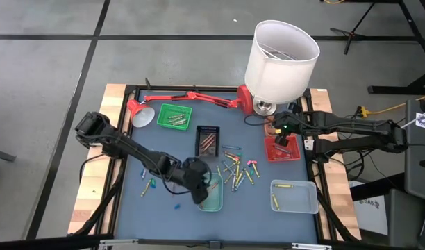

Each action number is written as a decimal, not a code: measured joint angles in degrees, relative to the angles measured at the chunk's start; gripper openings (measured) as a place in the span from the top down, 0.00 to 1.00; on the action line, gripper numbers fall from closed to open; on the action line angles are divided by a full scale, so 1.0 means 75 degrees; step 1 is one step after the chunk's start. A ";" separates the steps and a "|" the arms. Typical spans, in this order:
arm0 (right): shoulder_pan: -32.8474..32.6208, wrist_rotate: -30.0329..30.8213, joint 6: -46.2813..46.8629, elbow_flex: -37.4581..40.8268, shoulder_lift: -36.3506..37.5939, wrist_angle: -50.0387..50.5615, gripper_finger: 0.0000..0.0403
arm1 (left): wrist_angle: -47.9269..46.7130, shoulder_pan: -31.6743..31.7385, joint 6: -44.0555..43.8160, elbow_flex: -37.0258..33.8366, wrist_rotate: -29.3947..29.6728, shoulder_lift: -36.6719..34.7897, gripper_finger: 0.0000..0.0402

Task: Sort crayons
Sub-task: Put the blue green crayon into the orange bin, then put the brown crayon into the black bin, then put the purple crayon into the red bin

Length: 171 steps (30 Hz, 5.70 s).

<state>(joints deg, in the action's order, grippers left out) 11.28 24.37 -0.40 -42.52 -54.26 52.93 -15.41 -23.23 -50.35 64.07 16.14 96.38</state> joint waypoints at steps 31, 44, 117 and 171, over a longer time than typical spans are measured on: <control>0.0001 -0.0028 0.0011 0.0000 -0.0003 -0.0017 0.71 | -0.4286 -0.1748 -0.6681 -0.0003 -0.0242 0.0095 0.66; -0.0002 -0.0803 0.0006 0.0000 -0.0006 -0.0047 0.71 | -0.4262 -0.1736 -0.6865 -0.0012 -0.0538 0.1158 0.66; -0.0114 -0.4997 0.0644 -0.0012 -0.0678 -0.3848 0.71 | -0.1942 0.0694 -0.1150 -0.0003 0.0686 -0.0475 0.99; -0.0853 -0.3476 0.0606 -0.0023 -0.5725 -0.6747 0.71 | -0.1794 0.2481 0.1196 -0.0003 0.0785 -0.0452 0.73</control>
<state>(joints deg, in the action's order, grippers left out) 4.89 -1.69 4.14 -42.70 -97.20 2.33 -28.86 -4.62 -41.39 64.05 22.02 92.99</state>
